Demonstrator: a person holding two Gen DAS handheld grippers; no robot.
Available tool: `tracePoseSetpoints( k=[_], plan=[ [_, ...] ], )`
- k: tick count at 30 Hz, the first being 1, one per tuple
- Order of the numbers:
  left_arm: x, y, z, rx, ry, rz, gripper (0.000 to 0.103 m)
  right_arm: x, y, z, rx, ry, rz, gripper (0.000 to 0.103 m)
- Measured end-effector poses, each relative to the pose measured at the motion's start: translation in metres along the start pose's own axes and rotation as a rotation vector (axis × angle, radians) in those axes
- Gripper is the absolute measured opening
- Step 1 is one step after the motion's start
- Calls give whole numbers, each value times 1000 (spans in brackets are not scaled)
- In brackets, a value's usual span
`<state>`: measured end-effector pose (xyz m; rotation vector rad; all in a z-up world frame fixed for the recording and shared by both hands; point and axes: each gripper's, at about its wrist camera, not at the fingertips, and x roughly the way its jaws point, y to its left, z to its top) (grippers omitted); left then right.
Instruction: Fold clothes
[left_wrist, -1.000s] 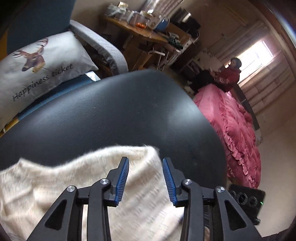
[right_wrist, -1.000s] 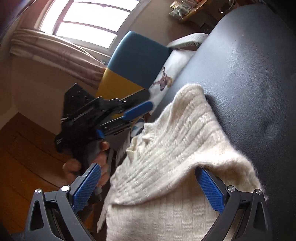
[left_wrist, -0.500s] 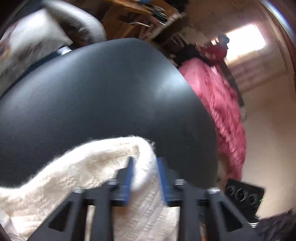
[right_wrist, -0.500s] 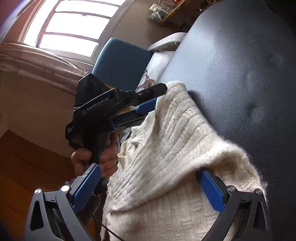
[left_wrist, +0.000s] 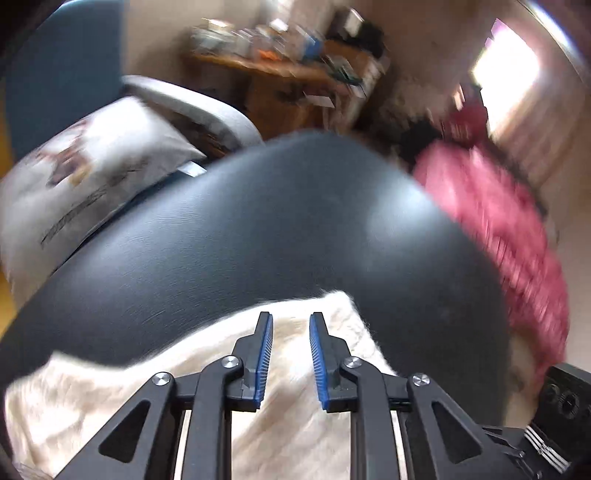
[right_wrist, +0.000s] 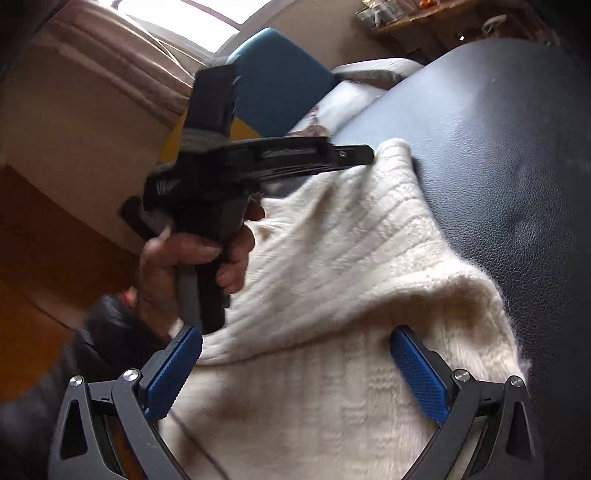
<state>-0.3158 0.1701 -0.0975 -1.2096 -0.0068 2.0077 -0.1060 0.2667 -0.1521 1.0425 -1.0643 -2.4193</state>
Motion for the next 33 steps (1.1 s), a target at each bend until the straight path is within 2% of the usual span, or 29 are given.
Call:
tracePoseSetpoints(
  k=[3, 6, 8, 11, 14, 15, 17, 18, 20, 21, 22, 27, 30, 31, 33],
  plan=[
    [-43, 28, -24, -129, -85, 9, 20, -15, 10, 14, -103, -19, -22, 103],
    [-78, 50, -69, -208, -124, 67, 20, -22, 21, 31, -214, -23, -45, 103],
    [-100, 65, -99, -259, -148, 108, 20, -9, 29, 48, -297, 1, -66, 103],
    [-127, 87, -139, -315, -156, 210, 20, 28, 38, 76, -378, 48, -107, 103],
    [-144, 115, -172, -361, -145, 352, 19, 73, 26, 97, -404, 130, -240, 103],
    [-147, 125, -180, -371, -148, 342, 12, 87, 22, 104, -412, 157, -285, 103],
    [-151, 134, -188, -400, -169, 305, 12, 113, 8, 114, -406, 215, -380, 103],
    [-153, 138, -192, -415, -180, 286, 12, 117, 9, 112, -445, 209, -399, 103],
    [-159, 135, -190, -426, -186, 294, 13, 123, 15, 107, -518, 219, -445, 103],
    [-164, 130, -190, -420, -204, 292, 20, 125, 19, 104, -551, 233, -470, 103],
    [-169, 125, -189, -412, -224, 288, 20, 122, 23, 102, -569, 246, -476, 103],
    [-187, 106, -193, -380, -277, 318, 21, 80, 46, 86, -588, 210, -429, 103],
    [-178, 118, -203, -419, -212, 402, 21, 60, 56, 64, -567, 216, -359, 103],
    [-176, 123, -208, -425, -207, 404, 21, 67, 58, 57, -557, 235, -356, 103],
    [-176, 131, -215, -440, -215, 387, 21, 72, 51, 39, -551, 284, -446, 103]
  ],
)
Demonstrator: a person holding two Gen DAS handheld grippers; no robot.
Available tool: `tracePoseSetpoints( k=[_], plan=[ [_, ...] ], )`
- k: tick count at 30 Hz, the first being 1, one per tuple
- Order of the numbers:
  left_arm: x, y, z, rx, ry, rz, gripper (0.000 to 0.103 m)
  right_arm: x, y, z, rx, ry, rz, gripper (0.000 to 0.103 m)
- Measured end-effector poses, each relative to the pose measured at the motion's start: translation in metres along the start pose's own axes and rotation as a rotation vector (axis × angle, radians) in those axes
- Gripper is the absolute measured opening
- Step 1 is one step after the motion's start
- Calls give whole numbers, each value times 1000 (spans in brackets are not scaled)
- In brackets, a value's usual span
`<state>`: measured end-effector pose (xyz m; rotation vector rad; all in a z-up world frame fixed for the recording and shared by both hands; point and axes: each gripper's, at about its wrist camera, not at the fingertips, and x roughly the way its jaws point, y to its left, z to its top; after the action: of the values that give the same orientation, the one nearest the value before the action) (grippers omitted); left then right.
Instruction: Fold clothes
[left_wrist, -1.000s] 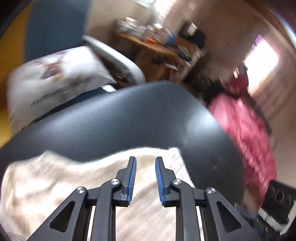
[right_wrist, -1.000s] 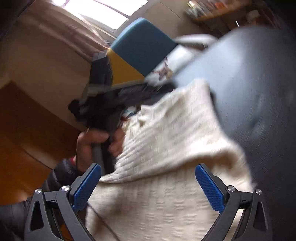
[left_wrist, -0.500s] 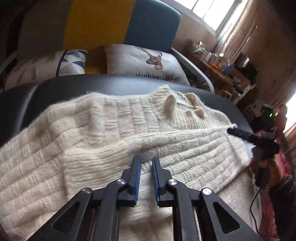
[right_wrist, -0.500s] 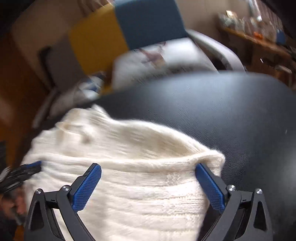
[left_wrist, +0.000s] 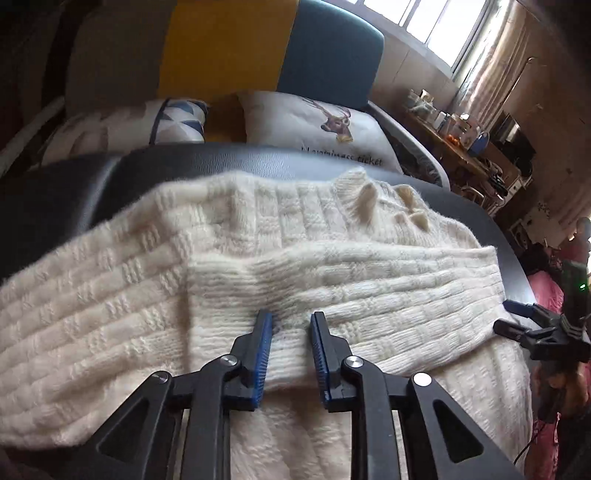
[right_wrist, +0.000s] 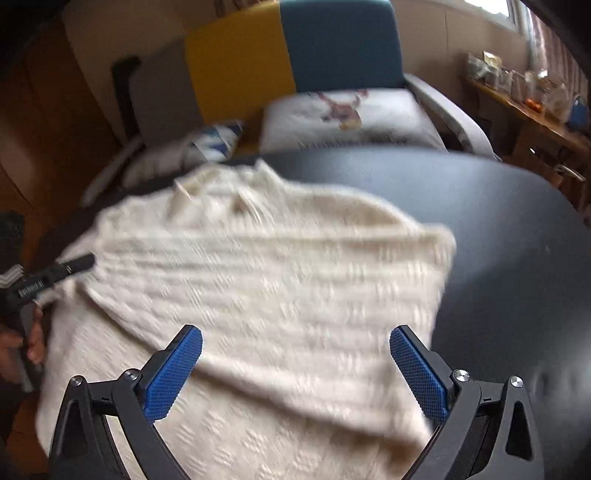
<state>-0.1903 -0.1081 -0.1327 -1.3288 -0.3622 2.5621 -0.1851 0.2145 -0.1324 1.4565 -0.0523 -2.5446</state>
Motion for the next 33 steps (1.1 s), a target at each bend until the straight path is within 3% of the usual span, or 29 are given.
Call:
tracePoseSetpoints(
  k=[1, 3, 6, 8, 13, 17, 23, 29, 33],
  plan=[
    [-4, 4, 0, -34, 0, -20, 21, 9, -1, -7, 11, 35, -34, 103],
    [-17, 14, 0, -131, -12, -83, 22, 13, 2, -16, 11, 6, -64, 103],
    [-54, 52, -18, -366, -88, -254, 27, 4, 9, -15, 52, -10, -79, 103],
    [-82, 85, -43, -513, -141, -298, 29, -13, 18, -17, 99, -59, -28, 103],
    [-154, 188, -121, -858, -293, -236, 31, -31, 80, -46, 71, -123, 131, 103],
    [-201, 264, -176, -1111, -400, -150, 32, -17, 125, -67, 20, -107, 181, 103],
    [-232, 323, -198, -1296, -511, -25, 37, -5, 159, -73, -60, -93, 133, 103],
    [-212, 343, -175, -1318, -433, 37, 38, -9, 162, -68, -73, -79, 106, 103],
    [-205, 343, -162, -1319, -420, 77, 38, -17, 164, -27, -112, -130, 47, 103]
  ],
)
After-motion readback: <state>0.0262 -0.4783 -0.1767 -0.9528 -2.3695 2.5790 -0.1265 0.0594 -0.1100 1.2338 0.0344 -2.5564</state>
